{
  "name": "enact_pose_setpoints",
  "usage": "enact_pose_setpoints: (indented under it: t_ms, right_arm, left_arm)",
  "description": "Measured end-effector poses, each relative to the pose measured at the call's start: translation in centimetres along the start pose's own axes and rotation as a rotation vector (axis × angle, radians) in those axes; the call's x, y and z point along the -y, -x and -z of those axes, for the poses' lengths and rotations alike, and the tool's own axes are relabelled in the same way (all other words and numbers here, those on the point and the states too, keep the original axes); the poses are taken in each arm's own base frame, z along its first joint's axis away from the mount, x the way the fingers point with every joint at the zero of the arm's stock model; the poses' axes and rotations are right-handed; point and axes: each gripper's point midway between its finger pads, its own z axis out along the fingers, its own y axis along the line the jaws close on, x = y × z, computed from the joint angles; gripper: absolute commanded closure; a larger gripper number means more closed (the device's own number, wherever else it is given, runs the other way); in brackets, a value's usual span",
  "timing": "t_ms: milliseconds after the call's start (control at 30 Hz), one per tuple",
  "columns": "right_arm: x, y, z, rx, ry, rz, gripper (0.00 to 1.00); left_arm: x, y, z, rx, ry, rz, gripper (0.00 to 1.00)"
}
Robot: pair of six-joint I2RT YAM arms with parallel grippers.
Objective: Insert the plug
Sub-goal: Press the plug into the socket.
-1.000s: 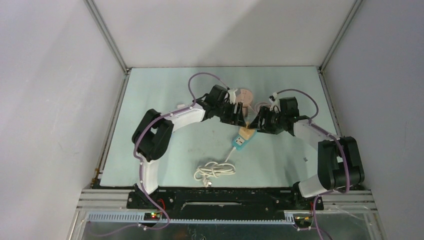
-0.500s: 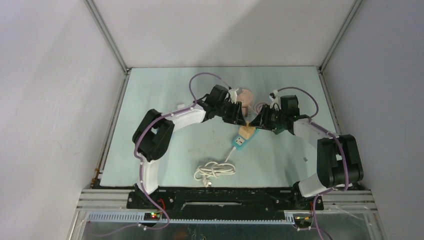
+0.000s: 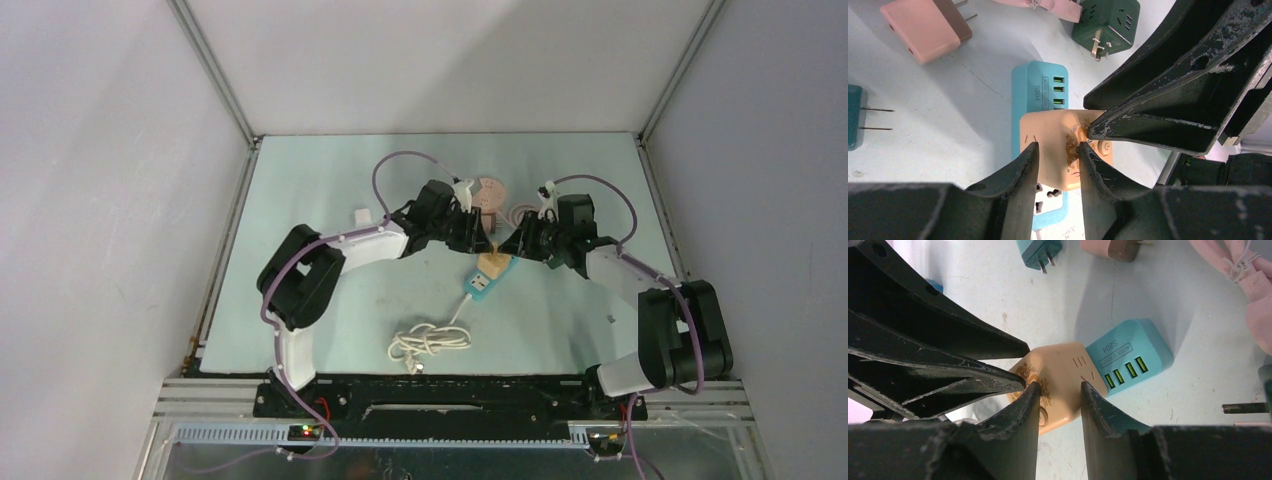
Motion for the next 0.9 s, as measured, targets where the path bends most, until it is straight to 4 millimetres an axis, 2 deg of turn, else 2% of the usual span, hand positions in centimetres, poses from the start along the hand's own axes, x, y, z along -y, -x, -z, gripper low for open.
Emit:
enact_pose_setpoints:
  t_ms: [233, 333, 400, 500, 633, 767, 900]
  right_arm:
    - [-0.1, 0.1, -0.2, 0.035, -0.025, 0.033, 0.74]
    - [-0.2, 0.1, -0.1, 0.049, -0.035, 0.044, 0.72]
    - [-0.2, 0.1, 0.0, 0.057, -0.041, 0.05, 0.66]
    - [-0.3, 0.0, 0.4, 0.063, -0.052, 0.057, 0.46]
    - [0.3, -1.4, 1.2, 0.012, -0.077, 0.033, 0.29]
    - [0.6, -2.5, 2.6, -0.038, -0.1, 0.003, 0.25]
    - [-0.8, -1.5, 3.9, -0.022, -0.051, -0.01, 0.25]
  left_arm:
    - [-0.2, 0.0, 0.1, 0.058, 0.028, 0.01, 0.64]
    - [-0.3, 0.0, 0.1, 0.079, 0.042, 0.016, 0.6]
    - [-0.3, 0.0, 0.1, 0.09, 0.049, 0.013, 0.55]
    - [-0.4, -0.1, 0.1, 0.1, 0.053, 0.01, 0.44]
    - [-0.6, -0.2, 0.3, 0.104, 0.067, 0.009, 0.34]
    - [-0.8, -0.2, 0.5, 0.11, 0.083, 0.011, 0.31]
    - [-0.8, -0.2, 0.6, 0.107, 0.085, 0.011, 0.29]
